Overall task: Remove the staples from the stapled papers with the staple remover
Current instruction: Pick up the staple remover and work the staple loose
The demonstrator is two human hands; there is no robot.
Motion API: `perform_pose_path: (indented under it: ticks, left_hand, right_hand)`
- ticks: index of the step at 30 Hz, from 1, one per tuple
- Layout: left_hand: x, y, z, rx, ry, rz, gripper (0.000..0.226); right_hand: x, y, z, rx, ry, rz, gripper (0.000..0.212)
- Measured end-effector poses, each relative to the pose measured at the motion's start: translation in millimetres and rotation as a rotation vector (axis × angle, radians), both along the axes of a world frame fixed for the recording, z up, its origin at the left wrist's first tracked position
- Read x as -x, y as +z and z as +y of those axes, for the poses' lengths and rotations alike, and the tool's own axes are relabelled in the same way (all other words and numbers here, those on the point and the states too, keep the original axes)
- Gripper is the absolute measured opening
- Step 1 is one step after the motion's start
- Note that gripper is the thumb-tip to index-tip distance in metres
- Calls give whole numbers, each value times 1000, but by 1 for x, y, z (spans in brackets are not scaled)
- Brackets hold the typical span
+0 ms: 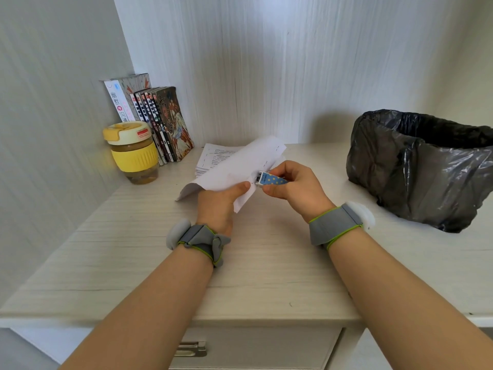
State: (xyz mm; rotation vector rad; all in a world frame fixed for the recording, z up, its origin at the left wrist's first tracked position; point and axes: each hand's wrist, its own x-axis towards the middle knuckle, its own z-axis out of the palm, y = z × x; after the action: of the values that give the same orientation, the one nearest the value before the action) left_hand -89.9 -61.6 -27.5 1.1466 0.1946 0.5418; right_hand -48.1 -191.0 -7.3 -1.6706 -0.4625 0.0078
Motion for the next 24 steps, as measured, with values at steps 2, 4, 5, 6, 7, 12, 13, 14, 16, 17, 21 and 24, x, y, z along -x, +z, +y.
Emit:
perform_pose_path:
  ticks: [2,4,5,6,7,12,13,14,16,17,21,24]
  left_hand:
    - [1,1,0,-15,-46,-19,38]
    - [1,1,-1,-24,-51,-28,39]
    - [2,1,-1,-14,-45,-25,37]
    - [2,1,-2,-1,-40,-20,35]
    - [2,2,-2,10,-35,-16,33]
    - [0,1,0,14,3,-6,33]
    - [0,1,0,19,10,-6,34]
    - [0,1,0,24,15,-7,34]
    - [-1,1,0,27,20,-7,34]
    - [-1,1,0,29,21,-5,33]
    - [-1,1,0,18,29,-1,33]
    - [0,2,-1,2,45,12,38]
  right_hand:
    - [1,0,1,14,15,5,29]
    - [1,0,2,17,21,9,30]
    - [1,0,2,16,22,13,30]
    - [1,0,2,14,22,17,31]
    - [1,1,1,13,23,21,31]
    - [0,1,1,17,14,26,31]
    - [0,1,1,20,12,23,31]
    - [0,1,1,23,9,20,32]
    - [1,1,0,25,7,16,32]
    - [1,1,0,26,7,13,33]
    - [1,1,1,48,4,-3,33]
    - [0,1,0,54,2,-6,33]
